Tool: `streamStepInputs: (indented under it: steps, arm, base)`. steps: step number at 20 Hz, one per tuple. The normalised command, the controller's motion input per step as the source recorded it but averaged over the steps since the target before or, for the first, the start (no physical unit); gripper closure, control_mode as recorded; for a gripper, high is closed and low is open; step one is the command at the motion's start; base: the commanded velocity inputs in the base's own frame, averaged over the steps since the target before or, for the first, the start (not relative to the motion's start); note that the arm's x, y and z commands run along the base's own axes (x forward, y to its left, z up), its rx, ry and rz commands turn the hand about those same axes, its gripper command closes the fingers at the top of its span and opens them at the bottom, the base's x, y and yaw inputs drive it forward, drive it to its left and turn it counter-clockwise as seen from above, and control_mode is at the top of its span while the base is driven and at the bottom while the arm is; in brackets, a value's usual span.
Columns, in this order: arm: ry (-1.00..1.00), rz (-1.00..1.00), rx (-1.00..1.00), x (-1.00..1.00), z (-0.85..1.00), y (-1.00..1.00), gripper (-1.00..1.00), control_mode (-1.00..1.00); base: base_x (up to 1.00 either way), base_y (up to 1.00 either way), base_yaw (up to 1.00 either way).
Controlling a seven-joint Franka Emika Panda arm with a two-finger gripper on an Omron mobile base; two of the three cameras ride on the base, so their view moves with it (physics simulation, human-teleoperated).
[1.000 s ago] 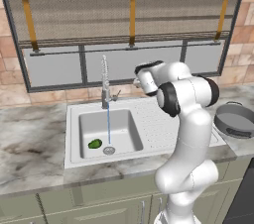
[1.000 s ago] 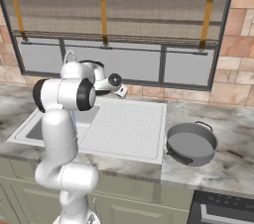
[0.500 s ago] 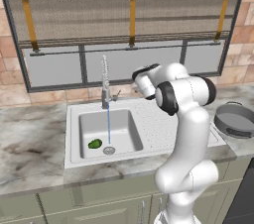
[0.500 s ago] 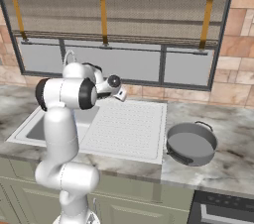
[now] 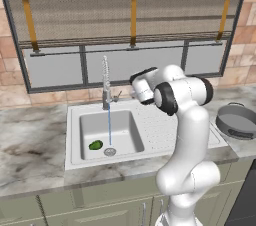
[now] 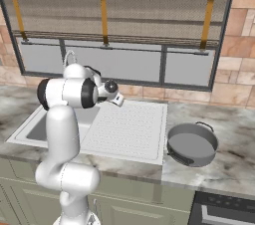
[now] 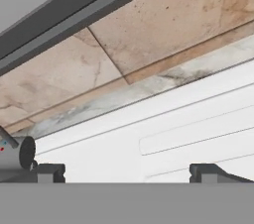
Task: Dump the avocado from the pot into the sink. Then turn on the water and wash the avocado. Then turn off the water and put the avocado back in the pot.
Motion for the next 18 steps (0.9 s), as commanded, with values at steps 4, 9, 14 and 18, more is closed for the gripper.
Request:
streamStepInputs:
  steps: [4, 9, 14, 18]
  arm:
    - [0.0, 0.0, 0.0, 0.0, 0.0, 0.17, -1.0, -1.0]
    - [0.0, 0.0, 0.0, 0.02, 0.0, 0.12, -1.0, -1.0]
    - [0.0, 0.0, 0.0, 0.22, 0.0, 0.06, -1.0, -1.0]
    - [0.0, 0.0, 0.0, 0.32, 0.0, 0.05, -1.0, -1.0]
  base:
    - [0.0, 0.0, 0.0]
    - [0.0, 0.0, 0.0]
    - [0.0, 0.0, 0.0]
    - [0.0, 0.0, 0.0]
